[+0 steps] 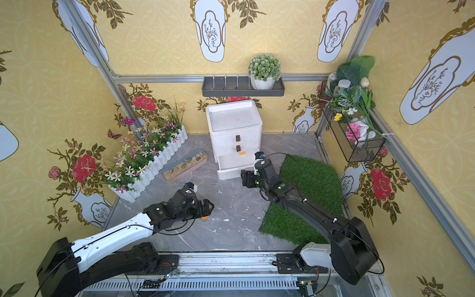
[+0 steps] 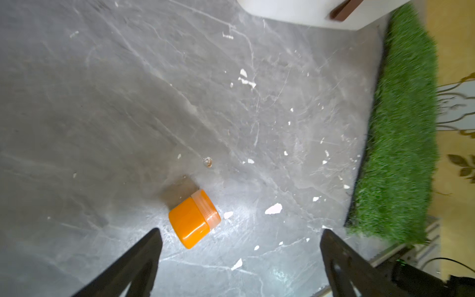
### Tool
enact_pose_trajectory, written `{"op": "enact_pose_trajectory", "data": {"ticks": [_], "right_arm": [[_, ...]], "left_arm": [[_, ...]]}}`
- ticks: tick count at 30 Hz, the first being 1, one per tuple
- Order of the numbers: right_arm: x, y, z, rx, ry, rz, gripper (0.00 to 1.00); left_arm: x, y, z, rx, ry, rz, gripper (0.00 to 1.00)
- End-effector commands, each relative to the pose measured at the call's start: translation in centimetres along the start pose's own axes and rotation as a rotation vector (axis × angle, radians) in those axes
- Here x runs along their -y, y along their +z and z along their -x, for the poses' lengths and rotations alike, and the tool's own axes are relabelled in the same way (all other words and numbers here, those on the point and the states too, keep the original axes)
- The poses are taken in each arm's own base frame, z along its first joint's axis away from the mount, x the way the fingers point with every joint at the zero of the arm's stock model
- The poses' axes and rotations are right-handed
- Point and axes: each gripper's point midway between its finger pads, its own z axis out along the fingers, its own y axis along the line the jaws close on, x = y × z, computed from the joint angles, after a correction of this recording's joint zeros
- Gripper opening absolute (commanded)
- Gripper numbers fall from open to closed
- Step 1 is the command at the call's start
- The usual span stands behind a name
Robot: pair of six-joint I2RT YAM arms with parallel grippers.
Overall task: Put the paint cans in the drawer according to color
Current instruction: Pick up the paint can at the center of the board.
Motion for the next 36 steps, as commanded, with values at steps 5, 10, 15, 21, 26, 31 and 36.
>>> {"op": "enact_pose_trajectory", "data": {"ticks": [5,10,15,21,26,31,36], "right_arm": [[-1.0,-1.2,-3.5,-0.019,0.162,0.184,0.75],[2.2,-2.6,-2.3,0.032,0.207,0.120,0.75],[5.1,-3.8,-1.7,0.086,0.266,0.078,0.75],[5.5,-3.9,-1.5,0.082,0.272,0.073,0.75],[5.5,-3.9,-1.5,0.082,0.274,0.073,0.74],[5.5,-3.8,-1.3,0.083,0.281,0.073,0.74],[5.5,-3.9,-1.2,0.083,0.282,0.073,0.74]], "left_arm": [[-0.8,2.4,-0.1,-0.112,0.364,0.237,0.91],[-1.5,3.3,-1.8,-0.290,0.546,0.286,0.78],[-2.0,3.4,-2.0,-0.343,0.577,0.332,0.70],[-3.0,4.0,-2.7,-0.420,0.594,0.392,0.63],[-4.1,4.4,-2.6,-0.429,0.586,0.454,0.62],[-4.5,5.2,-2.9,-0.438,0.582,0.450,0.53],[-4.6,5.7,-3.2,-0.445,0.574,0.447,0.38]]}}
